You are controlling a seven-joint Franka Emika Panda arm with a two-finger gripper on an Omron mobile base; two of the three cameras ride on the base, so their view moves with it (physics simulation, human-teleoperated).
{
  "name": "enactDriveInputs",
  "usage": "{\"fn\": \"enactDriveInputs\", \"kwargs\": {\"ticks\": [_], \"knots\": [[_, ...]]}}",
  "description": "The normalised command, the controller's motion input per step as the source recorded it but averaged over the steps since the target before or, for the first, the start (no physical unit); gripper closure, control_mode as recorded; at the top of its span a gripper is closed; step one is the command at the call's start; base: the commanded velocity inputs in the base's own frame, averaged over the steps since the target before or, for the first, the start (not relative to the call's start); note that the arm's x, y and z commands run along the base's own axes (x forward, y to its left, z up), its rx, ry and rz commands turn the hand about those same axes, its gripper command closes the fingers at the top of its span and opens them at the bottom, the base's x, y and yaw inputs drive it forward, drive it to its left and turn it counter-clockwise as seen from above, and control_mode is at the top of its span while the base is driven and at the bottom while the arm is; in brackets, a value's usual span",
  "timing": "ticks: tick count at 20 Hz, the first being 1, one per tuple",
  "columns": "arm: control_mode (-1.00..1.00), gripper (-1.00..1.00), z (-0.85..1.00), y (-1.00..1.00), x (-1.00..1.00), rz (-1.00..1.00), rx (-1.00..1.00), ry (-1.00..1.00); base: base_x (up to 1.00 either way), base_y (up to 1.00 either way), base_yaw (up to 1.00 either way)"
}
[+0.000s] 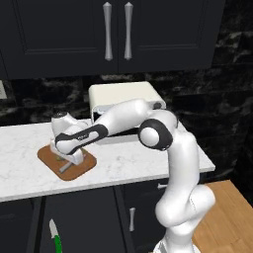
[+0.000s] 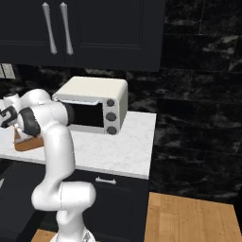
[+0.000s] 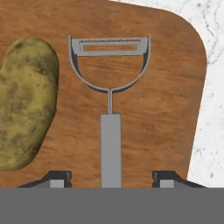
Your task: Place the appropriate cutting tool for cutting the potato skin on the cutting board.
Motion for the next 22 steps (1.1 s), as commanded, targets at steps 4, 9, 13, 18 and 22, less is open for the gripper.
{"fn": "enactDriveInputs", "kwargs": {"ticks": [4, 9, 13, 18, 22], "knots": [[-1.0, -1.0, 0.05, -0.52, -0.48, -0.06, 0.12, -0.1, 0.0, 0.0, 0.0], [-1.0, -1.0, 0.25, -0.57, -0.73, -0.09, 0.15, -0.15, 0.0, 0.0, 0.0], [-1.0, -1.0, 0.47, -0.63, -0.7, -0.1, 0.15, -0.19, 0.0, 0.0, 0.0], [-1.0, -1.0, 0.81, -0.68, -0.43, -0.09, 0.12, -0.18, 0.0, 0.0, 0.0], [-1.0, -1.0, 0.91, -0.72, -0.31, -0.1, 0.11, -0.15, 0.0, 0.0, 0.0]]}}
